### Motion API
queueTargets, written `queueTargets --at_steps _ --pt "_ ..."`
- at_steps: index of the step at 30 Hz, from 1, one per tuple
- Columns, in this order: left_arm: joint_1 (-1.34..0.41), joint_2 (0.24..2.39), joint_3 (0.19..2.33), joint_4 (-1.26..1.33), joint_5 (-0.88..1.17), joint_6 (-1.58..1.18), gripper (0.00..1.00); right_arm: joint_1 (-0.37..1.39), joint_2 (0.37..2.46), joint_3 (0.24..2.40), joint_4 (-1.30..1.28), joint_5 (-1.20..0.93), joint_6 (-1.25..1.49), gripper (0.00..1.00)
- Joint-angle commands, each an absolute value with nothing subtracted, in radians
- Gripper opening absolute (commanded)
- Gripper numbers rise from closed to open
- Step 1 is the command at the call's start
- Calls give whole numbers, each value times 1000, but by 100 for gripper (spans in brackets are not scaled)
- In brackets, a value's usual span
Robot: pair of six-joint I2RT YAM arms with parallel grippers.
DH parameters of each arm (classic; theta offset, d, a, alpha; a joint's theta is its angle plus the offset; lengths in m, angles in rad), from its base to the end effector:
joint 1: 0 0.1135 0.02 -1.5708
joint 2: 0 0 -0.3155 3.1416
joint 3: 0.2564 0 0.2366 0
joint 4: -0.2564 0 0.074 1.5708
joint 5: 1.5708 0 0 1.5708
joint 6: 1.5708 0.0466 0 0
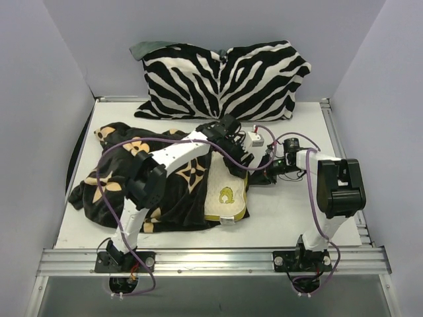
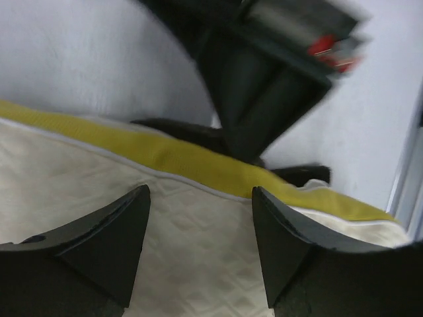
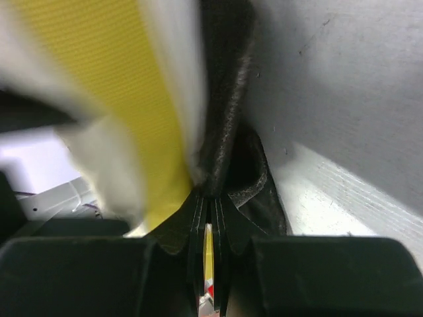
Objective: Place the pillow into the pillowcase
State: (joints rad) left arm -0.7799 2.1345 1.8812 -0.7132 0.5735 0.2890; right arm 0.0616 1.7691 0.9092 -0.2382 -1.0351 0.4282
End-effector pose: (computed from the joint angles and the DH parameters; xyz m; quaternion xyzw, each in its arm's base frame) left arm 0.3302 -0.3622 0.2878 0.5389 0.7451 -0.3313 0.2113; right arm 0.3184 0.0598 0.2015 0.0401 0.8518 0.5160 0.0808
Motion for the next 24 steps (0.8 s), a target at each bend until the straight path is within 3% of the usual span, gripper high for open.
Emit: queueTargets --at_steps 1,3,8,18,24 --pt "-753 2224 1919 -678 519 248 71 52 1695 888 -238 -1098 466 0" --pt "-749 2272 1921 -699 456 253 67 37 1683 876 -227 -1107 489 0" --pt "-684 2278 1803 -824 225 345 45 -64 1615 824 -221 -1120 517 0" --pt "-470 2138 1435 -868 -112 704 33 -311 1522 784 -305 -1143 485 0" --pt "-324 2177 1462 -864 -244 869 28 -428 1506 839 -458 -1143 375 0"
